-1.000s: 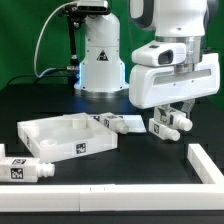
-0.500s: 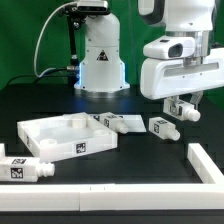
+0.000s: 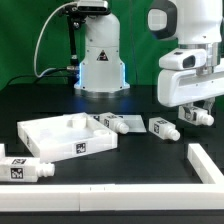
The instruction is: Assemble one leg
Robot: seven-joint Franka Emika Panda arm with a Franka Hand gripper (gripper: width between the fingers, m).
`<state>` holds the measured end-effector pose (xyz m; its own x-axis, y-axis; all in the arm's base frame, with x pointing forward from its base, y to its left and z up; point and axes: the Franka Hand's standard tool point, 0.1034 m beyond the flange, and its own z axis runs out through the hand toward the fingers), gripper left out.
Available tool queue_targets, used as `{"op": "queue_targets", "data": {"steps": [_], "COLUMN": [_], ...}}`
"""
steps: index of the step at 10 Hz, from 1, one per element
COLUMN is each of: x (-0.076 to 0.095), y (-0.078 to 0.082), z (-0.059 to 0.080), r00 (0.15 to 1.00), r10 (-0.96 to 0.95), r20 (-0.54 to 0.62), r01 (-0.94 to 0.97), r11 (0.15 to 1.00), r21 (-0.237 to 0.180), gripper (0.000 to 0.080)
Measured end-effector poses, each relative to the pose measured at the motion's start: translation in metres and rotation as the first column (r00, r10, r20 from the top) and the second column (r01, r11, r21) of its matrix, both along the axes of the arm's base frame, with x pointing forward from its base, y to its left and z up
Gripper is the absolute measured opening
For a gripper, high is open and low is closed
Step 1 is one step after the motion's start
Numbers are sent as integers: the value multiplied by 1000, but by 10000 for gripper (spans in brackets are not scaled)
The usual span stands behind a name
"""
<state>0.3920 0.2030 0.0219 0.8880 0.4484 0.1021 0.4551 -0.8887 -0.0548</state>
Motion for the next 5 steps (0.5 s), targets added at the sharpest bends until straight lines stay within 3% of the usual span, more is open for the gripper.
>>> {"op": "queue_targets", "data": {"steps": [2, 4, 5], "x": [-4, -4, -2], "y": [-6, -10, -14], "z": [-13, -15, -16], "r00": [1000, 1000, 1000], "r10": [3, 21, 24], "r20": [-13, -14, -14], "r01": [-3, -21, -24], "r11": [1000, 1000, 1000], "r21": [-4, -7, -8], "gripper": [285, 285, 384]}}
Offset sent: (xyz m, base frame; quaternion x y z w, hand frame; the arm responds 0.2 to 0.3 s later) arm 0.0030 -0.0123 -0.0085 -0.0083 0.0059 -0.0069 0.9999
